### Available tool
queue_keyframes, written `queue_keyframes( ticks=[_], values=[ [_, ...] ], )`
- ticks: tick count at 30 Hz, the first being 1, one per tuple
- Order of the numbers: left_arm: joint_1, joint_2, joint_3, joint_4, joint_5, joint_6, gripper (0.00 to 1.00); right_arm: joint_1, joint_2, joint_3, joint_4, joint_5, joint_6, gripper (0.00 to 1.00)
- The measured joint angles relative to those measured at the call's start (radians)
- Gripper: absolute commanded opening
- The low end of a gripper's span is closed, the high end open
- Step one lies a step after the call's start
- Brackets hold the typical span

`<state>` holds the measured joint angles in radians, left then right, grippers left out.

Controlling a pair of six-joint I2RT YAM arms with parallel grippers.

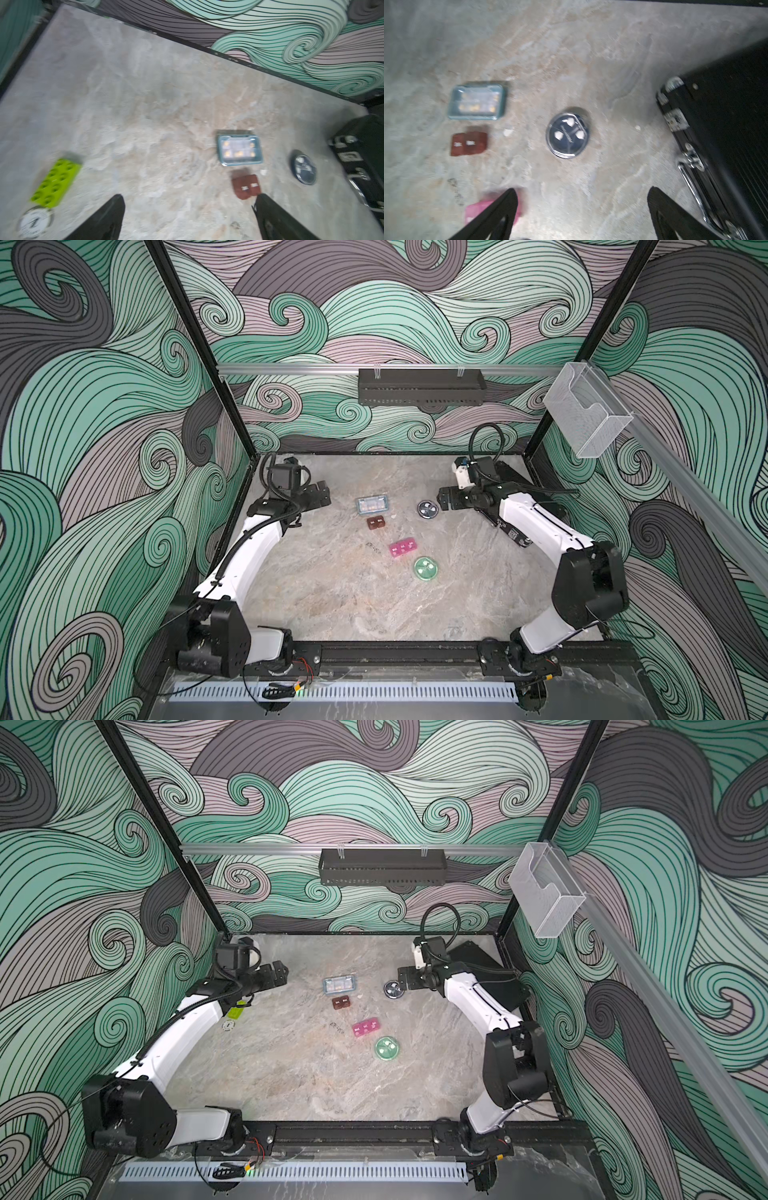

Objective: Close pillboxes
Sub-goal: Reset both arms

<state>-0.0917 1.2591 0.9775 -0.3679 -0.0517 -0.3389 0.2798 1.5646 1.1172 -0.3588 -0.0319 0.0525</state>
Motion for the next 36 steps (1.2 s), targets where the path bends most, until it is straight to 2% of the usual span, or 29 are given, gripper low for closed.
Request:
queue_keyframes(
  ticks=[5,11,14,20,30,36],
  values=[
    [0.034,-0.05,-0.212,0.079,-0.145,0.023,0.99,-0.031,-0.098,-0.28,0.135,0.071,-0.072,0.99],
    [0.064,0.05,-0.237,0.18,-0.192,0.048,0.99,-0.096,-0.144,-0.472,0.306,0.127,-0.116,0.99],
    [0.072,0.089,-0.238,0.216,-0.186,0.064,0.99,-0.1,-0.141,-0.505,0.37,0.13,-0.14,0.99],
    [0.079,0.068,-0.276,0.346,-0.168,0.093,0.99,-0.101,-0.156,-0.562,0.574,0.126,-0.155,0.99],
    [0.079,0.021,-0.494,0.574,-0.134,0.18,0.99,-0.126,-0.135,-0.574,0.786,0.117,-0.166,0.99],
    [0.108,0.051,-0.524,0.705,-0.096,0.205,0.99,-0.142,-0.078,-0.579,0.882,0.106,-0.183,0.99]
  ],
)
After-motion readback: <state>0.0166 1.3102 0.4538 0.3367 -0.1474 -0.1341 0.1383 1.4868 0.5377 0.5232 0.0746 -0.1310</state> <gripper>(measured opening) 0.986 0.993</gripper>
